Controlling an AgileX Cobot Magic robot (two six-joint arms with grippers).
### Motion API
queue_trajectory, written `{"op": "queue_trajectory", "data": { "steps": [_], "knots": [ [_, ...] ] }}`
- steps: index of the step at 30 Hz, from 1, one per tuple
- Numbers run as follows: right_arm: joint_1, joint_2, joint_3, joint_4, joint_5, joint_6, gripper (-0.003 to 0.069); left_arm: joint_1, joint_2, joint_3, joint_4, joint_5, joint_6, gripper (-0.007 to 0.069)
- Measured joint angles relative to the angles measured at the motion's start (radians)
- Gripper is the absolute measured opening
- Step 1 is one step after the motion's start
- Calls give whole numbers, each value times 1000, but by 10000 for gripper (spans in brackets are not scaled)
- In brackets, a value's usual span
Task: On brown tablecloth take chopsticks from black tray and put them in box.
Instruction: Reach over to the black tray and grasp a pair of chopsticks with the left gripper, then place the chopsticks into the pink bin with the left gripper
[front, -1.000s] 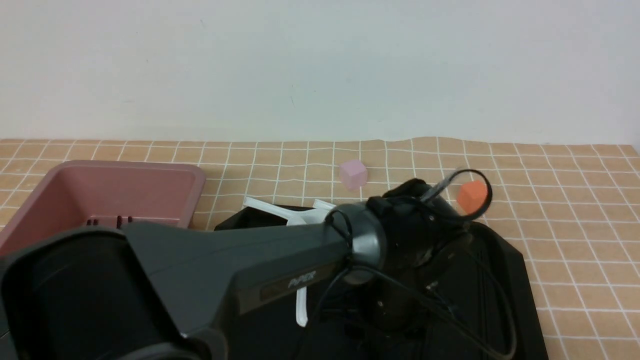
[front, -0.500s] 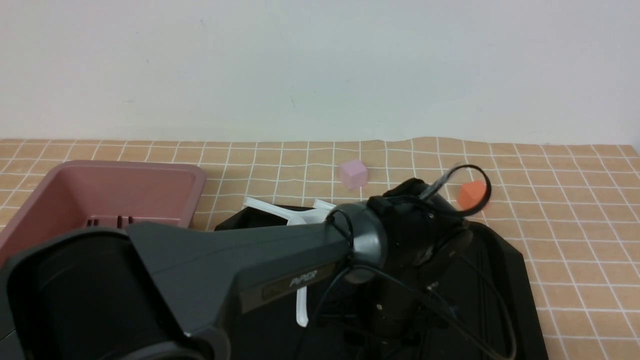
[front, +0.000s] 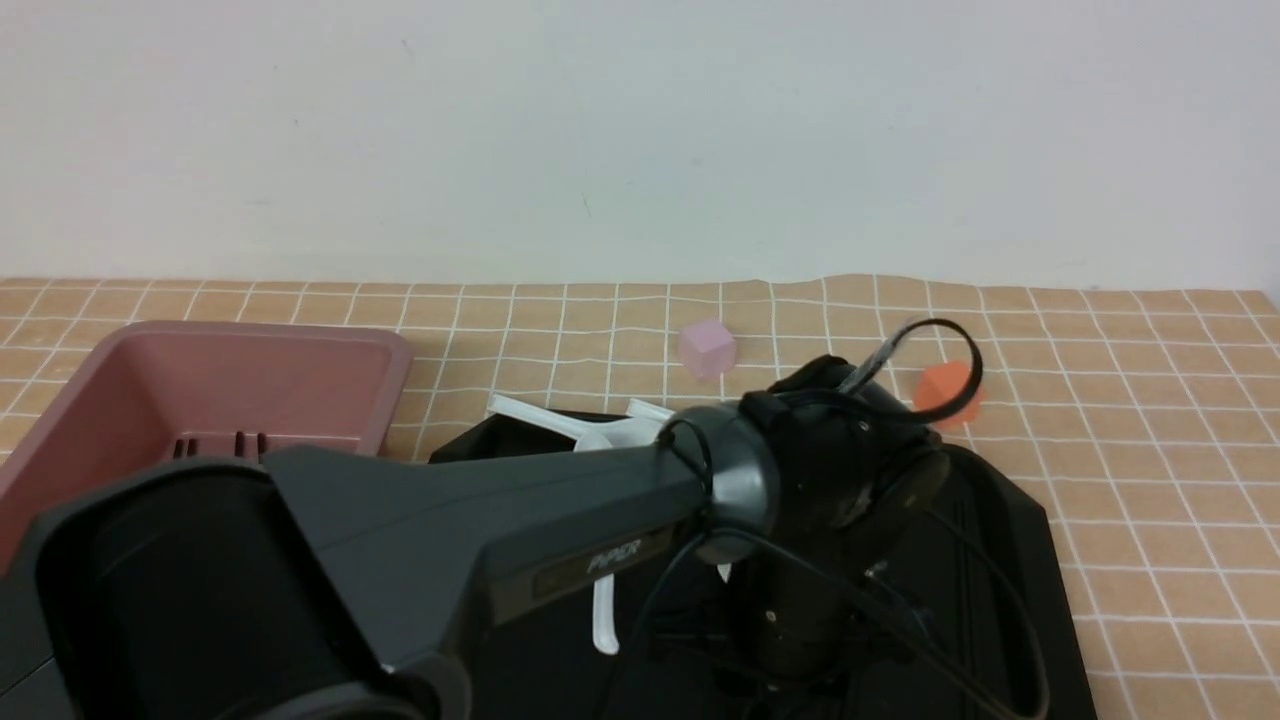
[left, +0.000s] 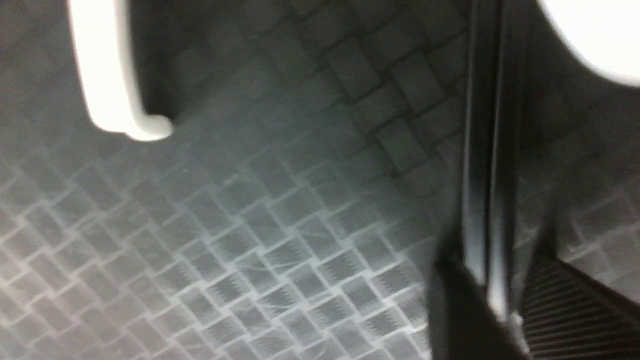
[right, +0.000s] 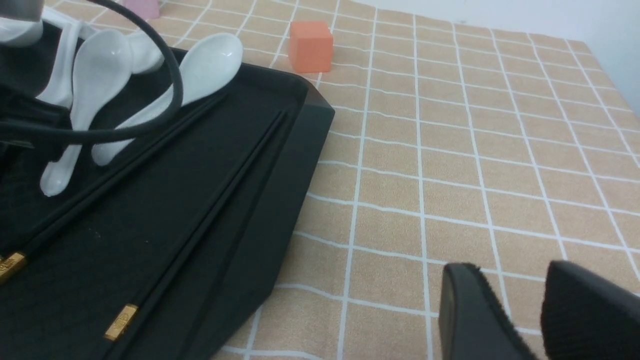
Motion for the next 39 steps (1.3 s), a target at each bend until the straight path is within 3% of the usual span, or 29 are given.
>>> {"op": "queue_trajectory", "data": {
  "steps": [3, 13, 23, 27, 28, 31, 39],
  "knots": [
    [0, 0, 0, 0, 0, 0, 240, 0, 2, -3, -5, 5, 33, 100],
    [0, 0, 0, 0, 0, 0, 240, -1, -43, 20, -47, 31, 82, 103],
    [0, 0, 0, 0, 0, 0, 240, 27, -379, 29, -11, 56, 181, 103],
    [0, 0, 0, 0, 0, 0, 240, 108, -496, 30, -27, 64, 252, 103],
    [0, 0, 0, 0, 0, 0, 240, 179, -550, 41, -36, 66, 290, 103],
    [0, 0, 0, 0, 0, 0, 240, 268, -621, 89, -39, 66, 332, 103],
    [0, 0, 0, 0, 0, 0, 240, 601, -796, 450, -28, 73, 543, 103]
  ]
}}
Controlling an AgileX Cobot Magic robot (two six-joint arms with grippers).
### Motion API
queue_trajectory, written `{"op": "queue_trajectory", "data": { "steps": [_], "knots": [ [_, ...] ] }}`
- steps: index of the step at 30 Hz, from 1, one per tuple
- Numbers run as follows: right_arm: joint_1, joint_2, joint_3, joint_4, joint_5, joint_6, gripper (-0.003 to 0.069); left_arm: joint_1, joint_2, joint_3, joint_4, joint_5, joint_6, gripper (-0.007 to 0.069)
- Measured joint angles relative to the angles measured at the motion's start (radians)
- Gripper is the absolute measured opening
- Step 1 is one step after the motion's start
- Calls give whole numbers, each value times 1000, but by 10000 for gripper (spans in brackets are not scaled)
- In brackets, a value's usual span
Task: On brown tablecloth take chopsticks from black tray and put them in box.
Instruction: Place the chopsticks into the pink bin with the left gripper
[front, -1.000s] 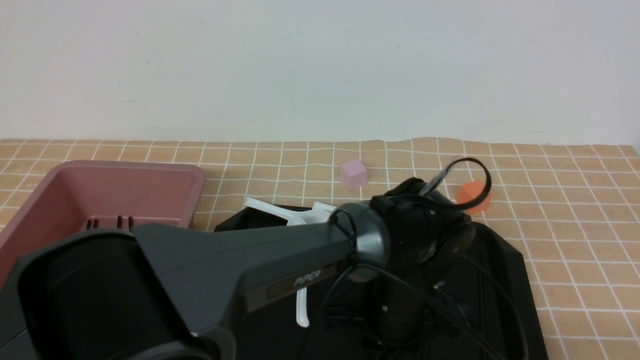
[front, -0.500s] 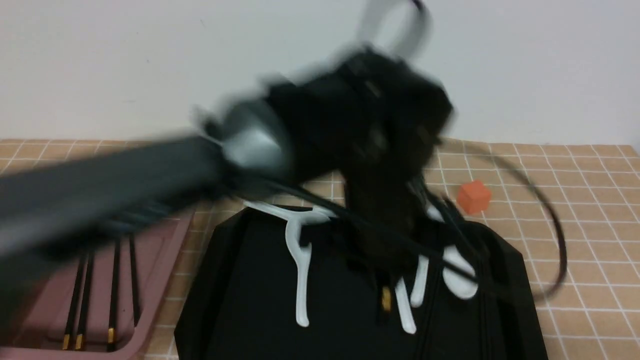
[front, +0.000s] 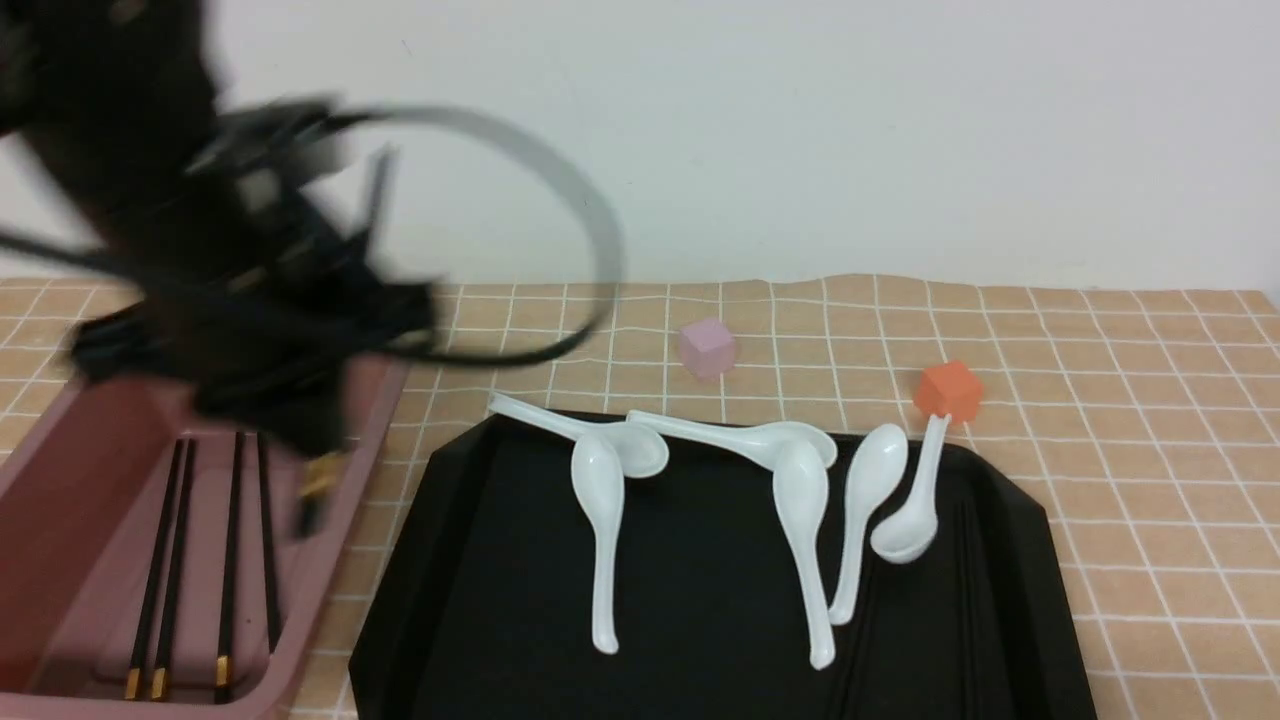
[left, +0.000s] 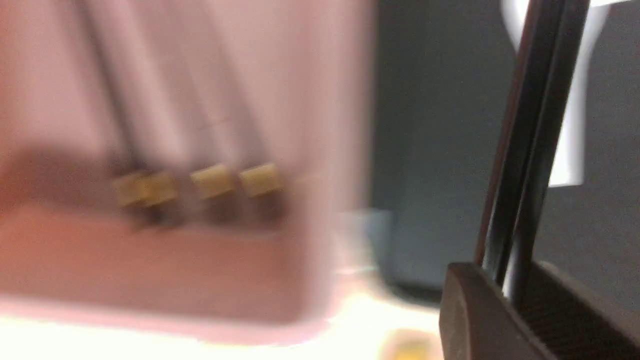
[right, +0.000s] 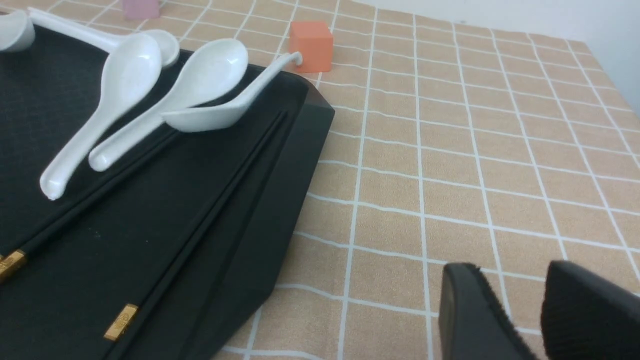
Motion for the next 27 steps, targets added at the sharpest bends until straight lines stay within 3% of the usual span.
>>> {"op": "queue_trajectory", "data": {
  "steps": [4, 8, 14, 17, 23, 27],
  "knots": [
    [0, 0, 0, 0, 0, 0, 240, 189, -2, 132, 0, -63, 96, 103],
    [0, 0, 0, 0, 0, 0, 240, 278, 25, 193, -3, -191, 149, 103],
    [0, 0, 0, 0, 0, 0, 240, 299, 99, 202, 2, -279, 178, 107],
    [0, 0, 0, 0, 0, 0, 240, 299, 138, 202, 2, -286, 179, 149],
    [0, 0, 0, 0, 0, 0, 240, 299, 146, 204, -54, -287, 203, 312],
    [0, 0, 0, 0, 0, 0, 240, 299, 114, 204, -55, -247, 207, 316]
  ]
}}
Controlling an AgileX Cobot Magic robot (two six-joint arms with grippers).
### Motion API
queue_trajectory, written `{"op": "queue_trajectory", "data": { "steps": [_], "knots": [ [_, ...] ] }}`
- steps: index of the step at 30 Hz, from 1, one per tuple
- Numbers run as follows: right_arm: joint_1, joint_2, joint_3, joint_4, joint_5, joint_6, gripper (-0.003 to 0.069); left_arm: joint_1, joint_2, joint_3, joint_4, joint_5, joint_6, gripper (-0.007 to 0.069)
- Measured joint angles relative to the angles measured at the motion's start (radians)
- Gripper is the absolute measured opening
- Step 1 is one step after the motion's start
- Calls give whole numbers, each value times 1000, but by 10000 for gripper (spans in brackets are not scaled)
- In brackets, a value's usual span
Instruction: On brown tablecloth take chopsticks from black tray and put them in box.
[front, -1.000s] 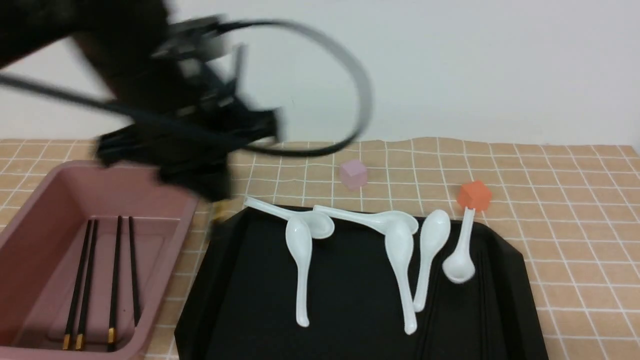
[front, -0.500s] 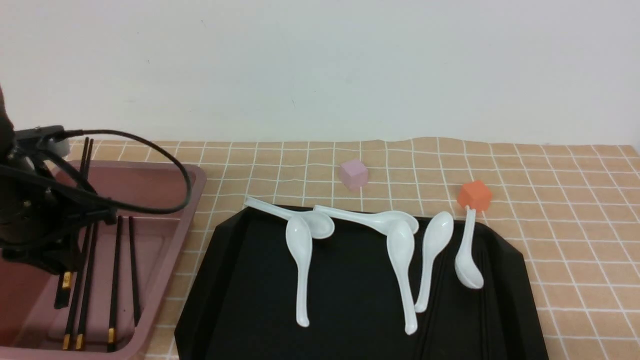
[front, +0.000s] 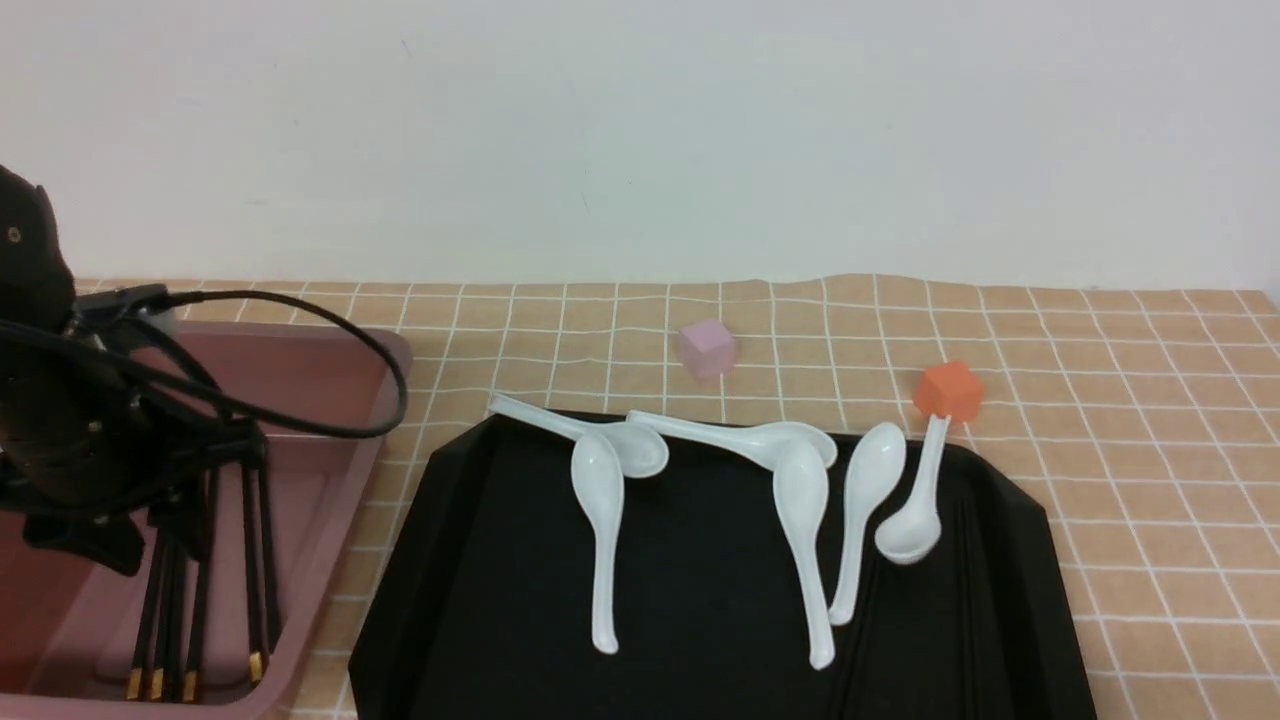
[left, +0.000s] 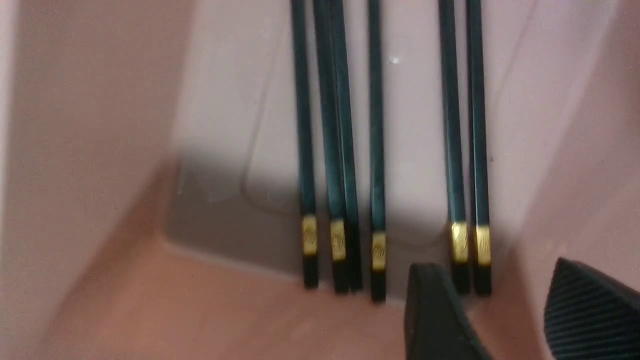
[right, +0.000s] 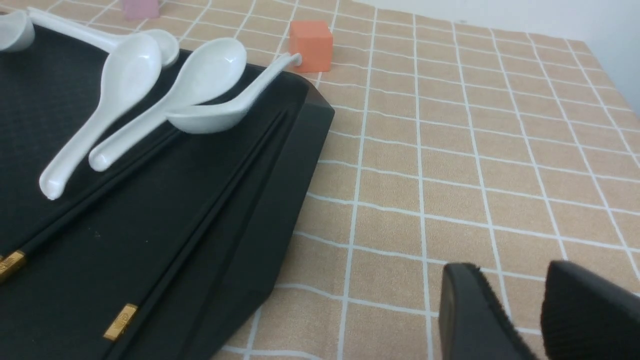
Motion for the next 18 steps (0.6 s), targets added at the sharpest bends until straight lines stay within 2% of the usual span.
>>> {"op": "queue_trajectory", "data": {
  "steps": [2, 7, 9, 13, 16, 18],
  "knots": [
    [0, 0, 0, 0, 0, 0, 240, 0, -42, 0, -4, 35, 1, 265],
    [0, 0, 0, 0, 0, 0, 240, 0, -181, 10, -49, 122, 53, 53],
    [0, 0, 0, 0, 0, 0, 240, 0, -252, 26, -67, 135, 79, -2],
    [0, 0, 0, 0, 0, 0, 240, 0, -495, 124, -129, 105, 102, -13],
    [0, 0, 0, 0, 0, 0, 240, 0, -663, 227, -191, -11, 107, -13],
    [0, 0, 0, 0, 0, 0, 240, 0, -800, 342, -253, -153, 107, -13]
  ]
}}
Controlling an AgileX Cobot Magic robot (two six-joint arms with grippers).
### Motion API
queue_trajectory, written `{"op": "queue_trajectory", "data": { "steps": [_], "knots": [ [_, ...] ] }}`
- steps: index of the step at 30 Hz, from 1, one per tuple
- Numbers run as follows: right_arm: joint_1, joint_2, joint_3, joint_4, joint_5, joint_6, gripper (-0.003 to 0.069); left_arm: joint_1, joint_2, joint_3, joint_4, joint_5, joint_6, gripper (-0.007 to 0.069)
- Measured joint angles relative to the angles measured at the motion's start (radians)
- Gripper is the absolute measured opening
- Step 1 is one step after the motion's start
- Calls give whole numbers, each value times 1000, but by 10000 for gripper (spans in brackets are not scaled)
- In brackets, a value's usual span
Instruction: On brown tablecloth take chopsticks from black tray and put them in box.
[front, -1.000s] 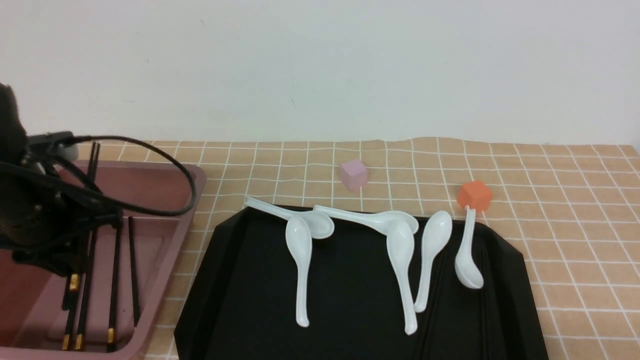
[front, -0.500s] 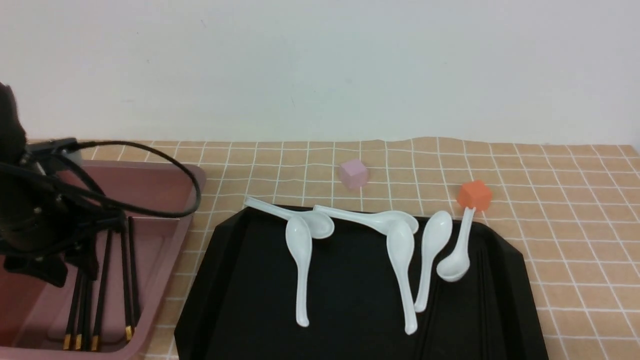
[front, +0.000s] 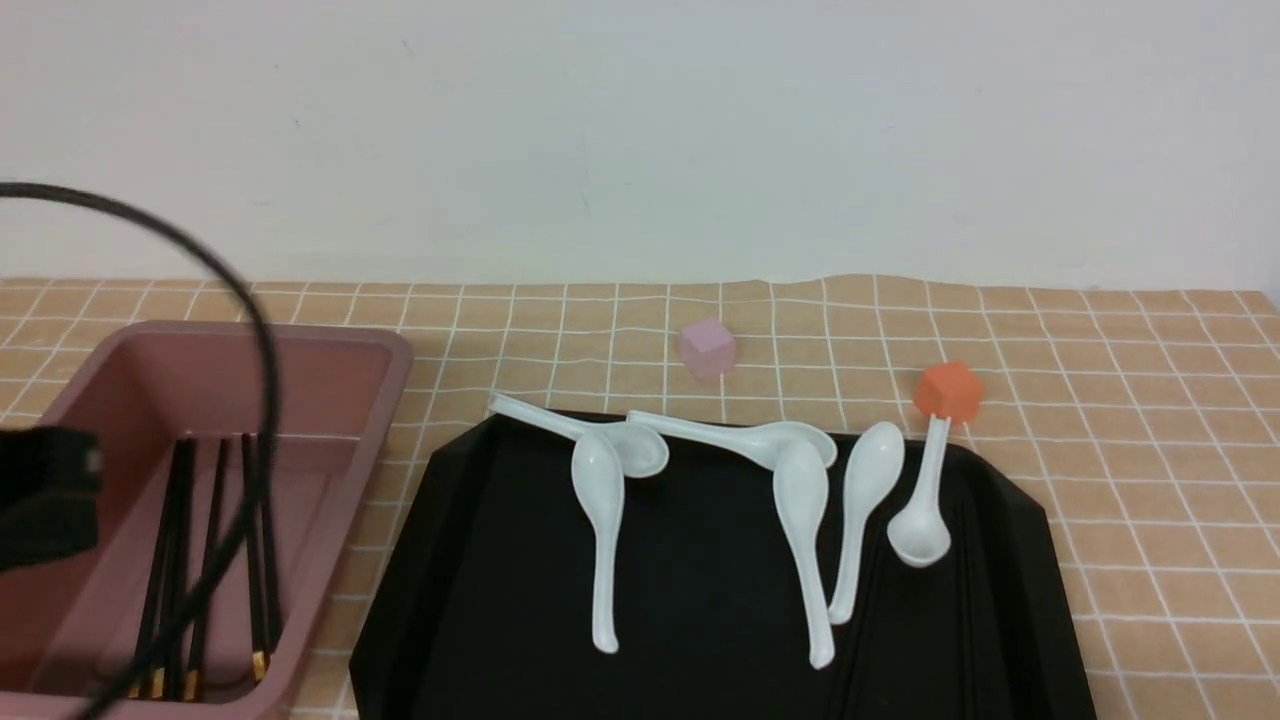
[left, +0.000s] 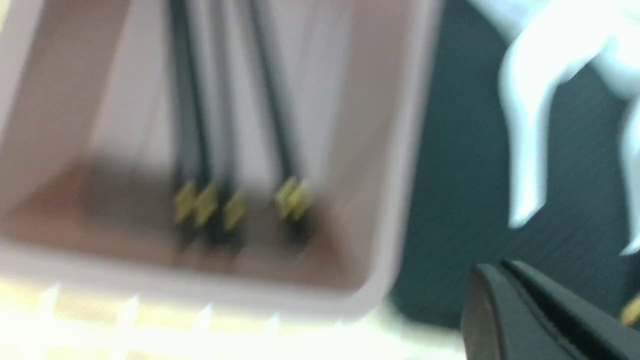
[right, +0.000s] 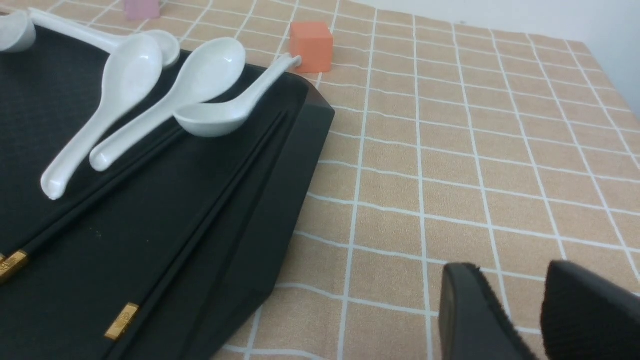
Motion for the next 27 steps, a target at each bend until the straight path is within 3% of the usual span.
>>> {"op": "queue_trajectory", "data": {
  "steps": [3, 10, 27],
  "knots": [
    [0, 0, 0, 0, 0, 0, 240, 0, -168, 167, -94, -214, 0, -13],
    [0, 0, 0, 0, 0, 0, 240, 0, -369, 406, -183, -499, 1, -13],
    [0, 0, 0, 0, 0, 0, 240, 0, -390, 530, -86, -585, 7, -13]
  ]
}}
